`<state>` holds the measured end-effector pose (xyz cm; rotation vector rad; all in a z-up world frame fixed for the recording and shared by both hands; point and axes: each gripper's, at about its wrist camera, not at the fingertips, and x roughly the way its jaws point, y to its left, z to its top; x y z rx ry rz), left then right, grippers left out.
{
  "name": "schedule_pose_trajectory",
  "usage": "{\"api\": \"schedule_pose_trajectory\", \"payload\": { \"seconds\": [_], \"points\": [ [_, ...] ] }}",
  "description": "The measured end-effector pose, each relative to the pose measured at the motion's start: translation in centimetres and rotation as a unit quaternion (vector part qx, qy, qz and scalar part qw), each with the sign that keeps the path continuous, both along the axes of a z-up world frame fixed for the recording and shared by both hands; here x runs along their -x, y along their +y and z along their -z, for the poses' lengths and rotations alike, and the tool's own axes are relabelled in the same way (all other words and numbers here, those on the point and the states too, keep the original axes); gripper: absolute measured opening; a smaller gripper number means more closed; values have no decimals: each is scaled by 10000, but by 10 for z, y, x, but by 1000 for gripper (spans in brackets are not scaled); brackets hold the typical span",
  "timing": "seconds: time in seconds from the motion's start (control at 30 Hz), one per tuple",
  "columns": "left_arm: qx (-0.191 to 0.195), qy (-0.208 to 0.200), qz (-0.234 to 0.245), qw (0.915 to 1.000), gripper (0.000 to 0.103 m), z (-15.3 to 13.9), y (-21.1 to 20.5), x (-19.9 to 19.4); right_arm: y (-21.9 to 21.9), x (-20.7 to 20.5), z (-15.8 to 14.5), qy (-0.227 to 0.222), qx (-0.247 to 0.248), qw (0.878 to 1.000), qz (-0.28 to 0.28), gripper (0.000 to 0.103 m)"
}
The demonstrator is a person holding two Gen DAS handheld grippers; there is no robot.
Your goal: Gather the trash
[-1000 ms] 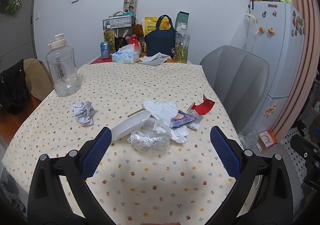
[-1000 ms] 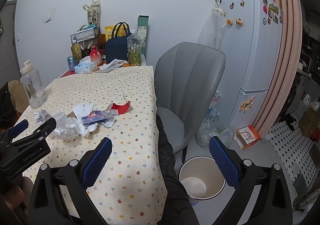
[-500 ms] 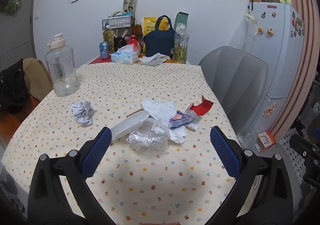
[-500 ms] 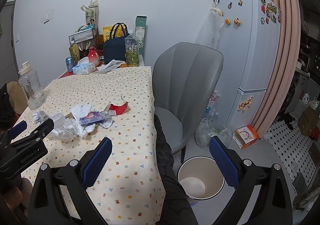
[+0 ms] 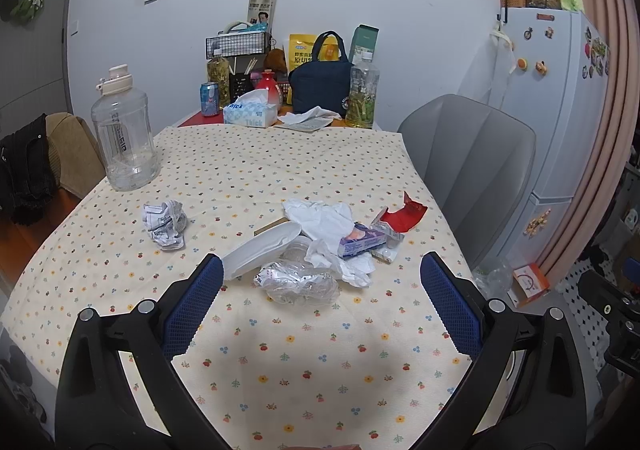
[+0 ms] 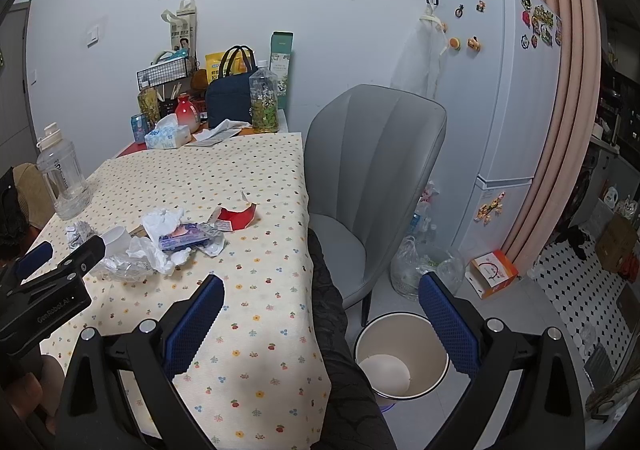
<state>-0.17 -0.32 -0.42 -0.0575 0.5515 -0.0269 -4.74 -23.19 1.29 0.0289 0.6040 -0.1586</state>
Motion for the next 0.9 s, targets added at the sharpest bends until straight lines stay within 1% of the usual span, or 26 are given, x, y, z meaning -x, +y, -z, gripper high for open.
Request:
{"api": "schedule_pose_trajectory", "payload": {
  "seconds": [0.3,0.43,0.9],
  "points": [
    [42,43,-1,10000,98,-2,2,-1,-2,-1,1,25,-24,10000,25,95],
    [45,1,-2,10000,98,-6,4,2,-1,-2,-1,11,-50,10000,35,95],
    [48,3,-41,10000,98,-6,5,0,-1,-3,0,32,-62,10000,17,95]
  ]
}}
